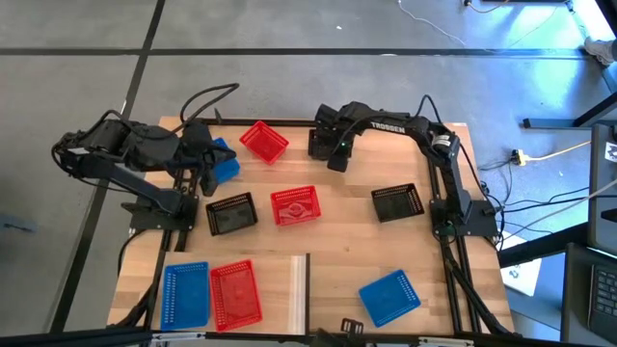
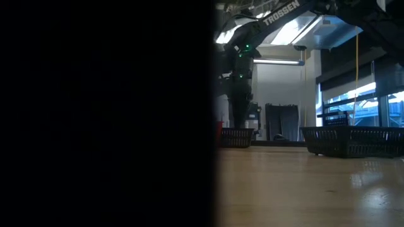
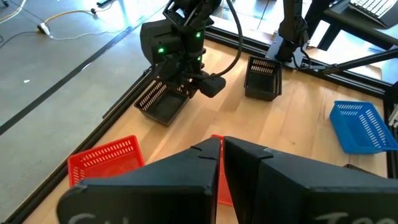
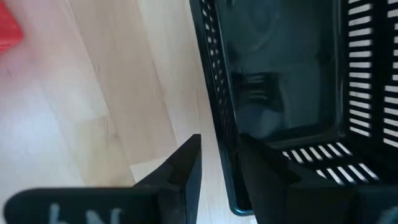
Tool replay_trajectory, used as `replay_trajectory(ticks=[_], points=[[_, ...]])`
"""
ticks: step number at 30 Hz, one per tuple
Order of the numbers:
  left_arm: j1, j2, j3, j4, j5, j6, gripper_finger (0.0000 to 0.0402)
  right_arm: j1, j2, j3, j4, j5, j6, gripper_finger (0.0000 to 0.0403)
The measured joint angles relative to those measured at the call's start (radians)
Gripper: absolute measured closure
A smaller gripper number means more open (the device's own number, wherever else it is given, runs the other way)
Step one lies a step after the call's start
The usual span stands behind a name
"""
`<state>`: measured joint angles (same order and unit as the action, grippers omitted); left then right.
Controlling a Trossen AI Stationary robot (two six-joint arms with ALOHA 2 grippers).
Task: Stack baskets on shelf by color
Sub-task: Put the center black bin on the shelf
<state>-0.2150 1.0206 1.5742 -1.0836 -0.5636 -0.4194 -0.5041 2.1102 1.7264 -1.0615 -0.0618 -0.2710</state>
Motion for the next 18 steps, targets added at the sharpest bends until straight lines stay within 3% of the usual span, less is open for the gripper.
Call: replay_trajectory(ticks=[18], points=[[0.000,0.000,0.000,0.000,0.000,0.000,0.0390,-0.002,0.073,0.000,0.021,-0.002,-0.003,0.0301]])
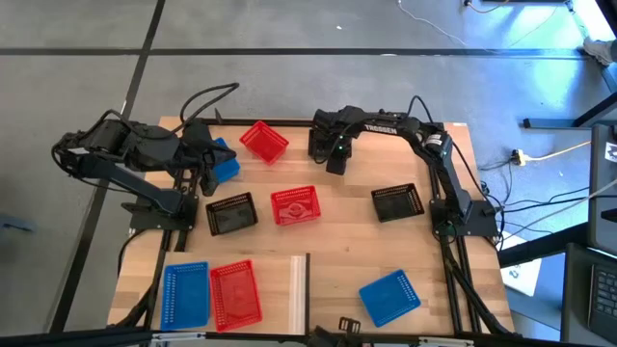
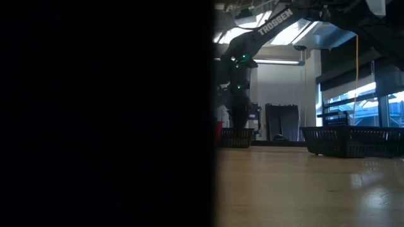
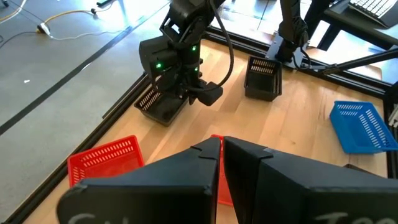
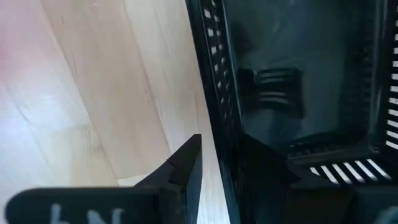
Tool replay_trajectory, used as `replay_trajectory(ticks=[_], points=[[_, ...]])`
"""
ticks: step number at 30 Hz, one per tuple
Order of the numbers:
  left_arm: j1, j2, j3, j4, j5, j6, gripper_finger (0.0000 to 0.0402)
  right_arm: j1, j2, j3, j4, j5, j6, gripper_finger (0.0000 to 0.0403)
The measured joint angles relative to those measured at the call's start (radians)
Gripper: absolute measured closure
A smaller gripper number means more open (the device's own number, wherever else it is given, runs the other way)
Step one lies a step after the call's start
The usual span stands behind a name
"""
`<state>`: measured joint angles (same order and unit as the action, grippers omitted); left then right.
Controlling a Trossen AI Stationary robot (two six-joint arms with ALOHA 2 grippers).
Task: Stack baskets on shelf by color
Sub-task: Put the center black bin on the shelf
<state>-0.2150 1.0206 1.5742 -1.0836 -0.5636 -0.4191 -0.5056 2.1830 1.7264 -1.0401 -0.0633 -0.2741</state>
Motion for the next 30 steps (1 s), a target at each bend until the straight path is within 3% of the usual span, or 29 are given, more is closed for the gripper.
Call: replay_trajectory(ticks=[7,11,19,23,30], points=[[0.000,0.000,0.000,0.000,0.000,0.000,0.0390,0.000,0.000,0.000,0.008,0.029,-0.004,0.0392],[0.000,0.000,0.000,0.000,0.000,0.000,0.0390,0.004,-0.004,0.003,0.005,0.116,-0.008,0.0398],[0.000,0.000,0.000,0.000,0.008,0.002,0.0390,0.063,-0.083,0.027,-0.134,0.174,0.007,0.0401],[0.000,0.000,0.000,0.000,0.008,0.002,0.0390,0.134,-0.174,0.028,-0.218,0.263,0.013,0.0401],[0.000,0.000,0.000,0.000,0.008,0.003,0.0390,0.319,-0.360,0.029,-0.291,0.281,0.033,0.0401]])
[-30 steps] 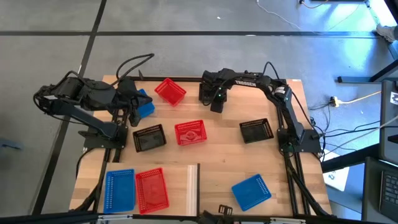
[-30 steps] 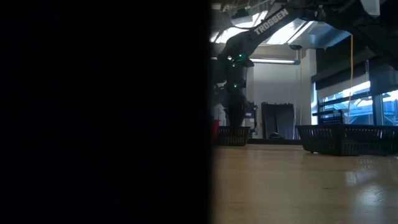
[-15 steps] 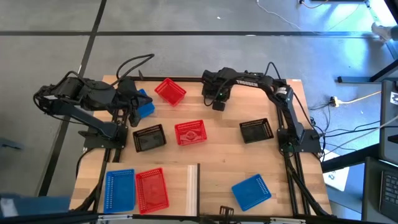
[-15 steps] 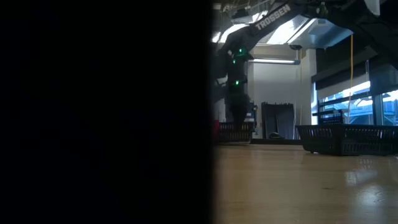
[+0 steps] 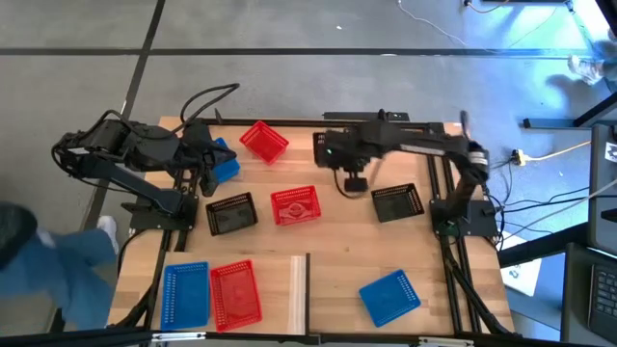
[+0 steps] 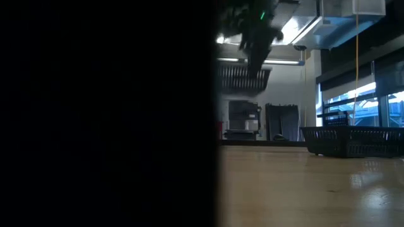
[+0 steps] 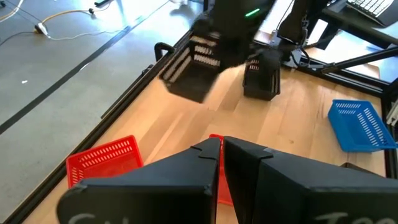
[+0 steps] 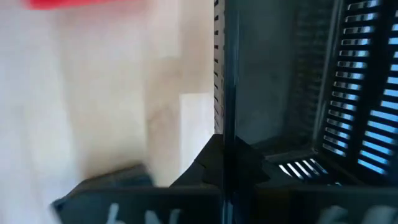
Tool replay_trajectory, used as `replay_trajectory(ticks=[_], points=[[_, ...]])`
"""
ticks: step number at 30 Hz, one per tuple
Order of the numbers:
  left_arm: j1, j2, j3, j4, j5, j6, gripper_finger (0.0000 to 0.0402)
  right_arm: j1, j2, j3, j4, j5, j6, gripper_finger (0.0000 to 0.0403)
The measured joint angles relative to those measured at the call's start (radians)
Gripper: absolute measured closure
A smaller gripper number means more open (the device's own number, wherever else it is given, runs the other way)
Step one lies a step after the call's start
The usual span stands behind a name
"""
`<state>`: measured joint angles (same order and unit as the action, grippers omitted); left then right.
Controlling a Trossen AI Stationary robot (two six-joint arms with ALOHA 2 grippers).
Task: Stack baskets on shelf by color
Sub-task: Put the center black bin on the shelf
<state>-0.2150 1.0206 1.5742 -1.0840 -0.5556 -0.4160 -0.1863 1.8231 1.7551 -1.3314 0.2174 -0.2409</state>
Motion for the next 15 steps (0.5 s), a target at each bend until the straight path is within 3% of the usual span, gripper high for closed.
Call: replay_trajectory(ticks=[8,15], points=[[-0.002,0.003,0.000,0.000,0.018,0.053,0.0386,0.277,-0.119,0.001,-0.010,0.167,0.055,0.0402],[0.000,0.029,0.001,0.000,0.023,0.121,0.0343,0.418,-0.109,0.001,-0.011,0.277,0.080,0.0402]])
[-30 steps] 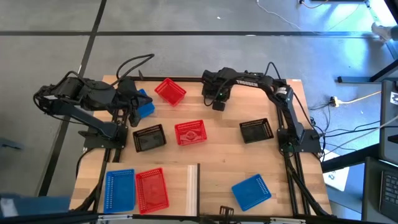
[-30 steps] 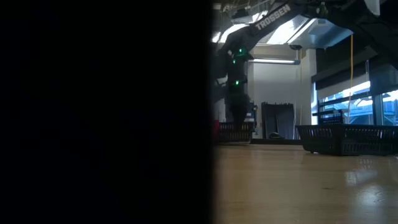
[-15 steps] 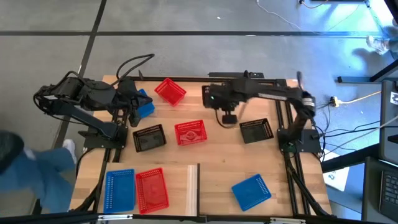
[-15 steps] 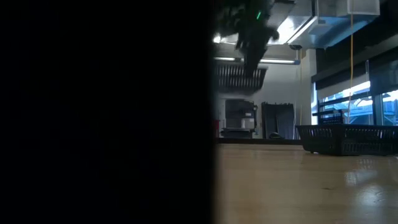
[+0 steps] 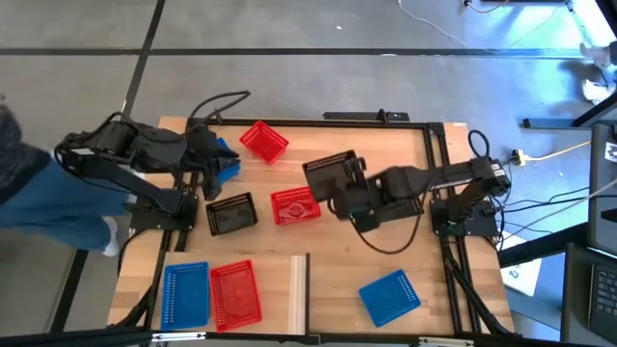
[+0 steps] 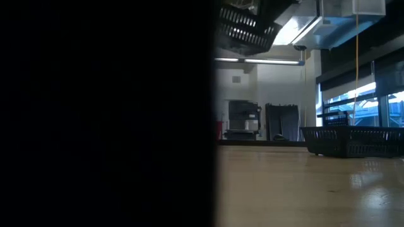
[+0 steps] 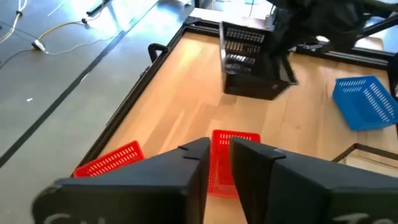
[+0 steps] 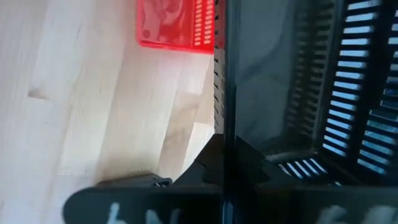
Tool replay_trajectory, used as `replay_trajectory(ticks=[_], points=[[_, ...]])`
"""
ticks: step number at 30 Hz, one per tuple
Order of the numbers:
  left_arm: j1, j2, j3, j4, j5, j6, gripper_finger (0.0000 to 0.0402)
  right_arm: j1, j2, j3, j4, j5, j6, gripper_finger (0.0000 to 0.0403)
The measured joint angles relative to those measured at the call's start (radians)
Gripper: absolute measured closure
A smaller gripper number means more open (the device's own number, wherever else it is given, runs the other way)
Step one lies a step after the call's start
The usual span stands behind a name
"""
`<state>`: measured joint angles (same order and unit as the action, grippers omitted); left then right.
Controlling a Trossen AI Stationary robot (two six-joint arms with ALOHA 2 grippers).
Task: Stack baskets on shelf by color
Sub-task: Put the center black bin on the shelf
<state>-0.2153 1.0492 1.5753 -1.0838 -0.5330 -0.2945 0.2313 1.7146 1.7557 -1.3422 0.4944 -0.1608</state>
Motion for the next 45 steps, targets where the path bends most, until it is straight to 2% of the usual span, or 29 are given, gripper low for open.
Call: replay_trajectory(ticks=[6,10,16,18,23,33,36,45], points=[[0.001,0.046,0.000,0.035,-0.009,0.020,0.0321,0.054,0.000,0.000,0.013,0.160,-0.008,0.0403],[0.001,0.103,0.000,0.134,-0.018,0.104,0.0320,0.058,0.002,0.000,0.015,0.215,-0.011,0.0403],[0.007,0.211,-0.002,0.340,-0.155,0.310,0.0320,0.057,0.002,0.000,0.016,0.310,-0.044,0.0403],[0.020,0.261,0.002,0.457,-0.202,0.404,0.0320,0.057,0.002,0.000,0.017,0.335,-0.058,0.0403],[0.043,0.351,0.001,0.625,-0.233,0.559,0.0320,0.057,0.002,0.000,0.009,0.351,-0.084,0.0403],[0.089,0.449,-0.002,0.746,-0.214,0.529,0.0320,0.057,0.002,0.000,0.003,0.363,-0.137,0.0403],[0.092,0.450,-0.002,0.740,-0.182,0.505,0.0320,0.057,0.002,0.000,0.001,0.366,-0.138,0.0403],[0.124,0.450,-0.002,0.717,-0.177,0.422,0.0320,0.058,0.002,0.000,-0.013,0.395,-0.156,0.0403]])
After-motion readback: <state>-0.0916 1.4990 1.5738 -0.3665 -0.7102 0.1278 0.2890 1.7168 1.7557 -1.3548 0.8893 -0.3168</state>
